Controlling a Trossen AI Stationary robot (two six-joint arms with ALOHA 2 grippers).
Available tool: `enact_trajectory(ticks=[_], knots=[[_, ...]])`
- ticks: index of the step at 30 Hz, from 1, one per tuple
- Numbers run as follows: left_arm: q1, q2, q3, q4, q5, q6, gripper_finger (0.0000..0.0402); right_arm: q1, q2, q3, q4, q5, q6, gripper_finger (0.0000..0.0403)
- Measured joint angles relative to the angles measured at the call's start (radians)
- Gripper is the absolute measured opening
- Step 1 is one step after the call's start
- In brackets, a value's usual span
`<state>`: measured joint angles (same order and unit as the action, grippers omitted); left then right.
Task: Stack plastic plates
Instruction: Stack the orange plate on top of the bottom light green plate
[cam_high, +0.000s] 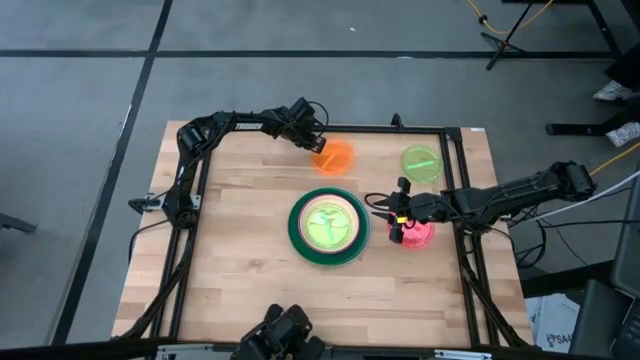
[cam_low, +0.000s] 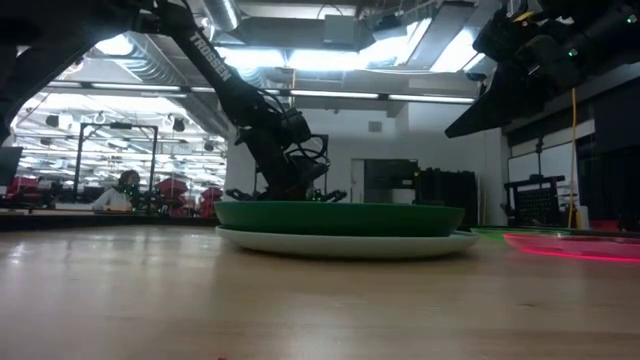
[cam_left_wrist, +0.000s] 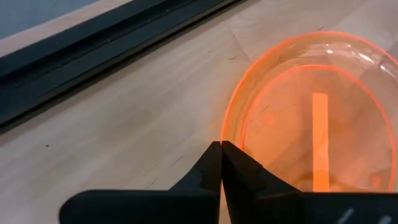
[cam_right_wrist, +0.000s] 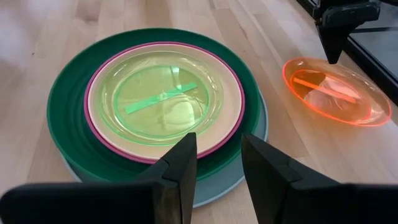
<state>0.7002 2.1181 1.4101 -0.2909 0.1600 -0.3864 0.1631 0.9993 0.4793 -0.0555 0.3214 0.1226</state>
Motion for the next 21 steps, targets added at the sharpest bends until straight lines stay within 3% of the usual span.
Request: enact_trajectory(ticks=[12,21], knots=[[0.0,-0.025,-0.001,0.003,0.02,0.058,0.0,0.0,0.0,0.0,-0.013,0.0,0.0,0.0117],[-0.009,-0.125,-0.001,0.002,0.013,0.084,0.0,0.0,0.0,0.0,-0.016,0.0,0.0,0.0117]])
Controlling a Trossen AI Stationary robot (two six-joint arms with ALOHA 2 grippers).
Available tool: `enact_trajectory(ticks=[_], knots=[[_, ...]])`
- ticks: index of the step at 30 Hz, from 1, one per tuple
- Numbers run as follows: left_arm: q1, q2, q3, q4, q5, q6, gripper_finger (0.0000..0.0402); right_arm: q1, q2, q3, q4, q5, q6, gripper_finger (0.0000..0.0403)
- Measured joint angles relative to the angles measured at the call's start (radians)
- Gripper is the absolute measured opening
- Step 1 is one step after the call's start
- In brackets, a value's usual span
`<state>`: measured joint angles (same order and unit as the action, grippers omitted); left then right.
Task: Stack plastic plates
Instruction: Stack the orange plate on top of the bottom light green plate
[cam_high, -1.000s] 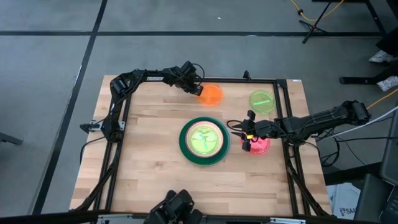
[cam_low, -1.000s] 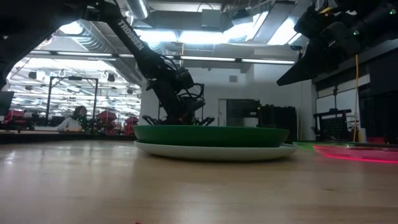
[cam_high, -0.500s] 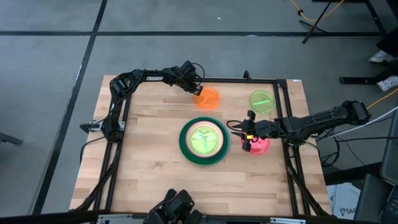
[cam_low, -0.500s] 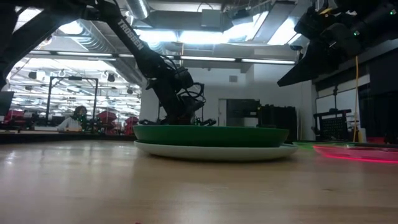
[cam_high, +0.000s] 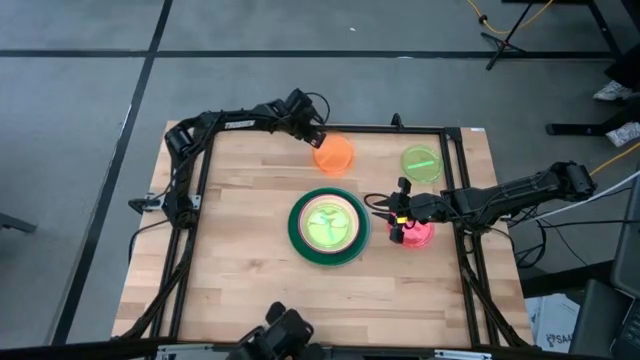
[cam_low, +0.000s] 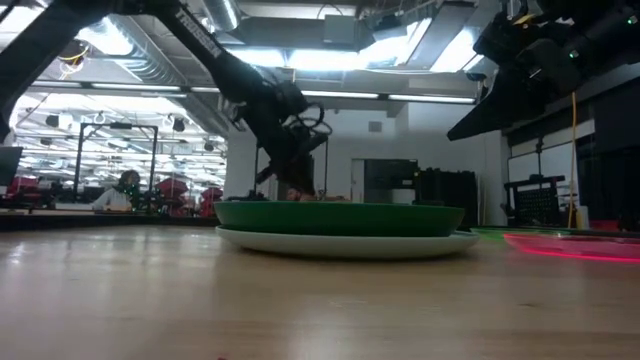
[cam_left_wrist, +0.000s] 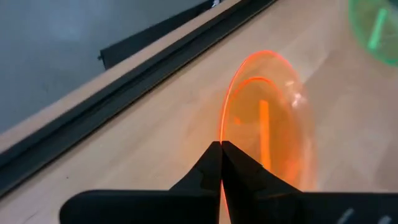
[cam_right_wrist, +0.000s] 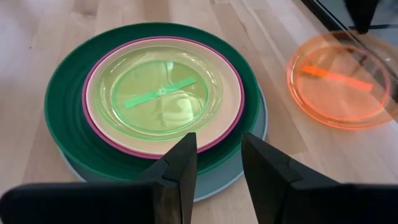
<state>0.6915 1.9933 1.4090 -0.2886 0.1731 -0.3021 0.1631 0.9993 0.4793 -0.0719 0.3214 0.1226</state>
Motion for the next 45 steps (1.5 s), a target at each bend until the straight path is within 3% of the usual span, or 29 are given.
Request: enact_trajectory(ticks=[13,19,28,33,38,45], knots=[[-0.073,-0.17,0.0,-0.041,-0.031,0.071,0.0,0.0,0.0,0.0,-0.005,0.0,0.001,0.0117],[-0.081,-0.187,0.001,-0.075,-0.063,0.078,0.0,0.0,0.0,0.0,-0.005,0.0,0.003,0.0117],[-0.079,-0.186,0.001,-0.233,-0.228,0.105,0.0008,0.0,0.0,0.0,-0.005,0.0,0.006,0.0117],[-0.079,-0.152,0.001,-0.308,-0.254,0.103,0.0053,0.0,0.0,0.0,-0.005,0.0,0.007,0.0117],[-0.074,-0.081,0.001,-0.328,-0.179,0.068,0.0097,0.0,0.0,0.0,-0.005,0.0,0.007,0.0117],[-0.051,0.009,0.0,-0.332,-0.157,0.048,0.0107,0.0,0.0,0.0,-0.005,0.0,0.007,0.0117]])
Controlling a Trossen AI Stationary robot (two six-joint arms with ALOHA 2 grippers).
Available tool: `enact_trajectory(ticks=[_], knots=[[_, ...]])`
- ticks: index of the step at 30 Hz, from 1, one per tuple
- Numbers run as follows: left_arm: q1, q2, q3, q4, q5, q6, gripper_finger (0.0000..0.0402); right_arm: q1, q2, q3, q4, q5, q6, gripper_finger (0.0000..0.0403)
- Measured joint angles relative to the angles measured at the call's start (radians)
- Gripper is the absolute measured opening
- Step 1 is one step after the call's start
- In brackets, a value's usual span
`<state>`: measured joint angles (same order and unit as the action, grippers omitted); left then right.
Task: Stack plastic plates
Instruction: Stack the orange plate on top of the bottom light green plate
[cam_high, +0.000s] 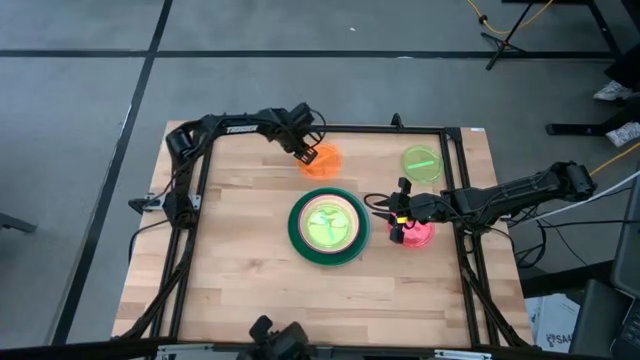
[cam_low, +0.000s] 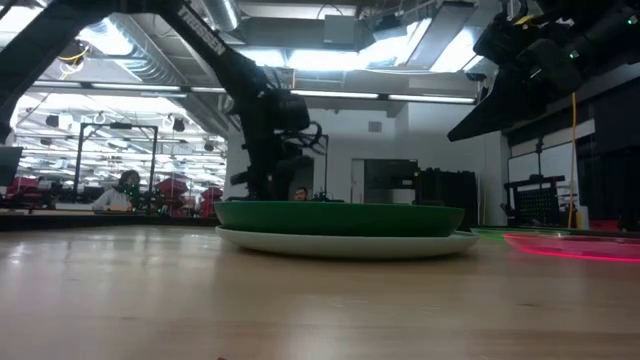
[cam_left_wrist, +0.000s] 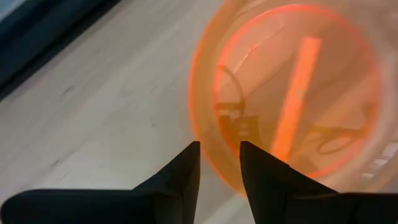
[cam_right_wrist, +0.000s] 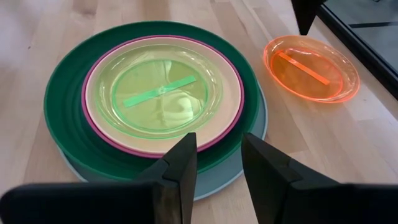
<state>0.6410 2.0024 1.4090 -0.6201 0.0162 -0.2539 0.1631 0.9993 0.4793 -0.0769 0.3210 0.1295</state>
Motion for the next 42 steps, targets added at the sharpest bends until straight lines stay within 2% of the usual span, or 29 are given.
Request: enact_trajectory(ticks=[17,22,28,32,38,42], knots=[[0.017,0.046,0.0,0.014,0.006,-0.009,0.0108,0.0,0.0,0.0,0.0,0.0,0.0,0.0117],[0.02,0.088,0.004,0.043,0.072,-0.001,0.0108,0.0,0.0,0.0,0.001,0.0,0.0,0.0117],[0.02,0.092,0.004,0.048,0.077,0.02,0.0106,0.0,0.0,0.0,0.001,0.0,0.0,0.0117],[0.019,0.093,0.003,0.048,0.062,0.031,0.0083,0.0,0.0,0.0,0.0,0.0,0.0,0.0117],[0.018,0.095,0.002,0.058,0.029,0.047,0.0014,0.0,0.0,0.0,0.0,0.0,0.0,0.0117],[0.023,0.097,0.002,0.068,0.028,0.048,0.0007,0.0,0.0,0.0,0.0,0.0,0.0,0.0117]])
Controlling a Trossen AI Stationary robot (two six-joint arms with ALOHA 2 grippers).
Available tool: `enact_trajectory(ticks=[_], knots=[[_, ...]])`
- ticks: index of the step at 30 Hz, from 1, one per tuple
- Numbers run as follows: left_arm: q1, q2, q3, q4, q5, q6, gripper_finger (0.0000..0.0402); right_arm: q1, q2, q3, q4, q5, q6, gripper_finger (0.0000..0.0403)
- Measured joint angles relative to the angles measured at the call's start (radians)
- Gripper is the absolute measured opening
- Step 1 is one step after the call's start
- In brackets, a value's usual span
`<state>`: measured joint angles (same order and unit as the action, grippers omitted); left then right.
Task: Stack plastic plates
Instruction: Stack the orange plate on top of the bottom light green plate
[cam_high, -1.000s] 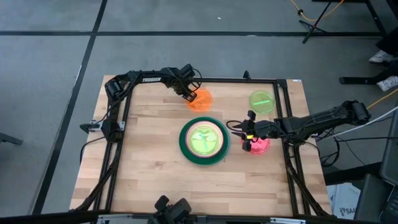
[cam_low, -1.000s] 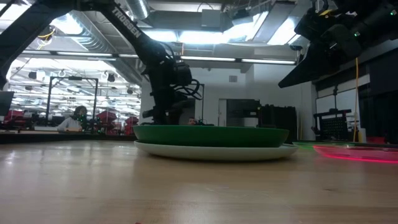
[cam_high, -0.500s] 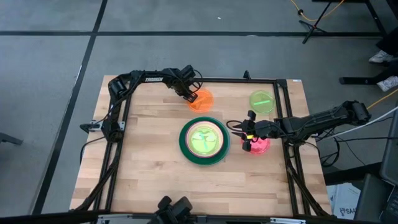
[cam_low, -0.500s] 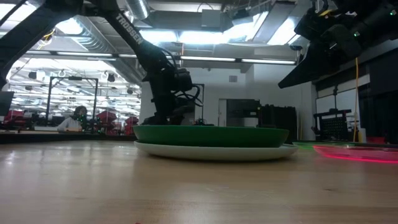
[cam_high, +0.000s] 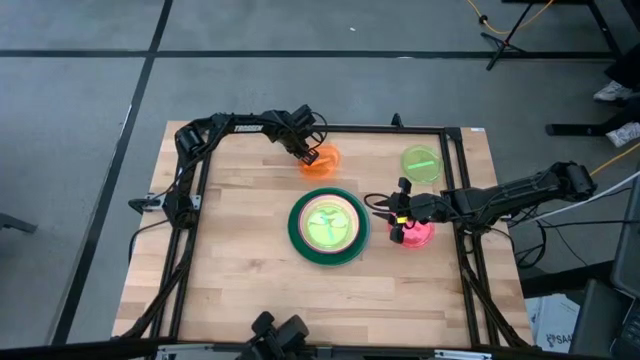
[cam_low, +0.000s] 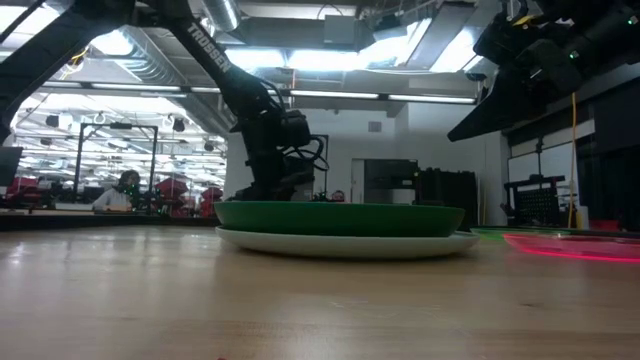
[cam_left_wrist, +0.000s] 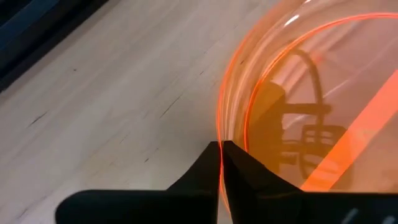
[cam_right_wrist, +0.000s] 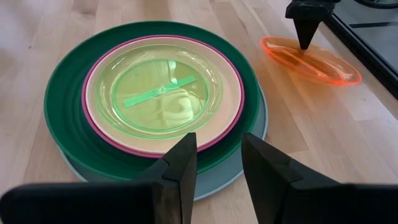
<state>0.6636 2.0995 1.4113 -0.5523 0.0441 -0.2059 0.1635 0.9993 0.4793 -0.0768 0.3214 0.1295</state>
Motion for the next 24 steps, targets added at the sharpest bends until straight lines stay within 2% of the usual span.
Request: enact_trajectory(ticks=[10,24], knots=[[0.013,-0.019,-0.004,-0.01,-0.005,0.012,0.0002,0.0,0.0,0.0,0.0,0.0,0.0,0.0117],[0.014,-0.236,-0.005,-0.052,-0.033,0.034,0.0,0.0,0.0,0.0,-0.001,0.0,0.0,0.0117]])
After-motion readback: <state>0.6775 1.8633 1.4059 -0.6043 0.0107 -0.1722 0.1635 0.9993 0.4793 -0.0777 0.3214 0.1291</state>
